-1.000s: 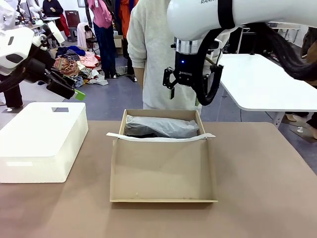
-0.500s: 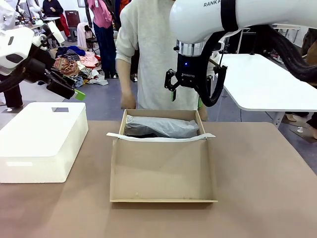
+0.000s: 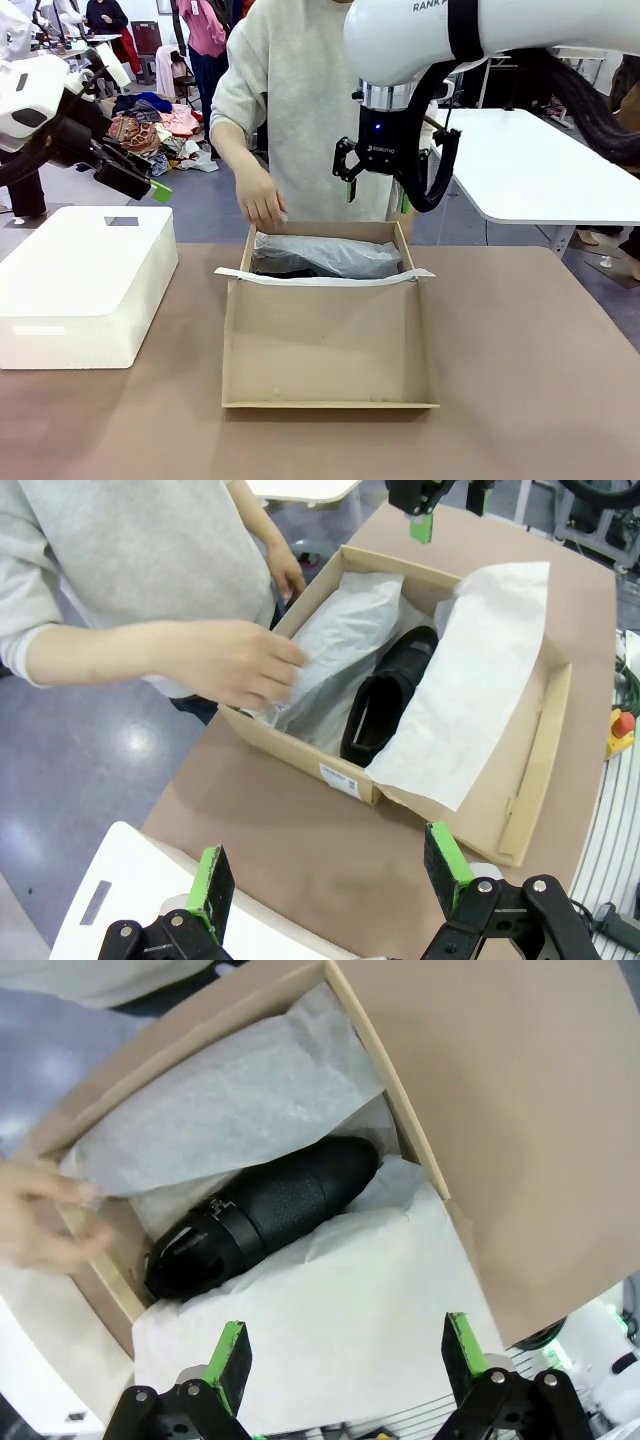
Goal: Pack the shoes into the box.
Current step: Close the Shoes Box.
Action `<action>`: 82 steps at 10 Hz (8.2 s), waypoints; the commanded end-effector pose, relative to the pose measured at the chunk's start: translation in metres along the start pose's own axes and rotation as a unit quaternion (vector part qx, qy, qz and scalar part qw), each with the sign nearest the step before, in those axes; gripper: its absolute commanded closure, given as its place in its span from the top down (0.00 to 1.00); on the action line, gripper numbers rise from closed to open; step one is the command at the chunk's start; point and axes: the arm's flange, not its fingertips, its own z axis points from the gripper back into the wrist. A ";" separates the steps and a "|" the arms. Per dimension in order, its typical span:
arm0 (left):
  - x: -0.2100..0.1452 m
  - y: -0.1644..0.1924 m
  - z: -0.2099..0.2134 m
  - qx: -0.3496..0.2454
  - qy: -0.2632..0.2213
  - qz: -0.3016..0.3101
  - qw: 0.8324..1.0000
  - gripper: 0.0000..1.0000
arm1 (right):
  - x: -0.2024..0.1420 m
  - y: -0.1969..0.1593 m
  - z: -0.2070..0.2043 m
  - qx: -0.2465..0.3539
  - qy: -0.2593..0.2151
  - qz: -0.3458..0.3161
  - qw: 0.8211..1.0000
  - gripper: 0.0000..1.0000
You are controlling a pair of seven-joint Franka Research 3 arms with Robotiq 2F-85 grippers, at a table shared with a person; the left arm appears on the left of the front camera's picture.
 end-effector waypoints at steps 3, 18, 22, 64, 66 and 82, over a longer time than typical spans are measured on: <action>-0.002 0.000 0.000 -0.006 -0.007 -0.003 1.000 1.00 | 0.017 -0.085 0.024 0.069 0.006 0.189 0.979 1.00; -0.002 0.000 0.000 -0.006 -0.007 -0.003 1.000 1.00 | 0.055 -0.213 -0.003 0.099 -0.086 0.513 0.848 1.00; -0.002 0.000 0.000 -0.006 -0.007 -0.003 1.000 1.00 | 0.055 -0.216 -0.007 0.108 -0.085 0.524 0.841 1.00; -0.002 0.000 0.000 -0.006 -0.007 -0.003 1.000 1.00 | 0.044 -0.282 -0.142 0.359 -0.178 0.745 0.533 0.00; -0.002 0.000 0.000 -0.006 -0.007 -0.003 1.000 1.00 | 0.043 -0.277 -0.167 0.361 -0.173 0.741 0.540 0.00; -0.002 0.000 0.000 -0.006 -0.007 -0.003 1.000 1.00 | 0.037 -0.258 -0.233 0.399 -0.166 0.733 0.526 0.00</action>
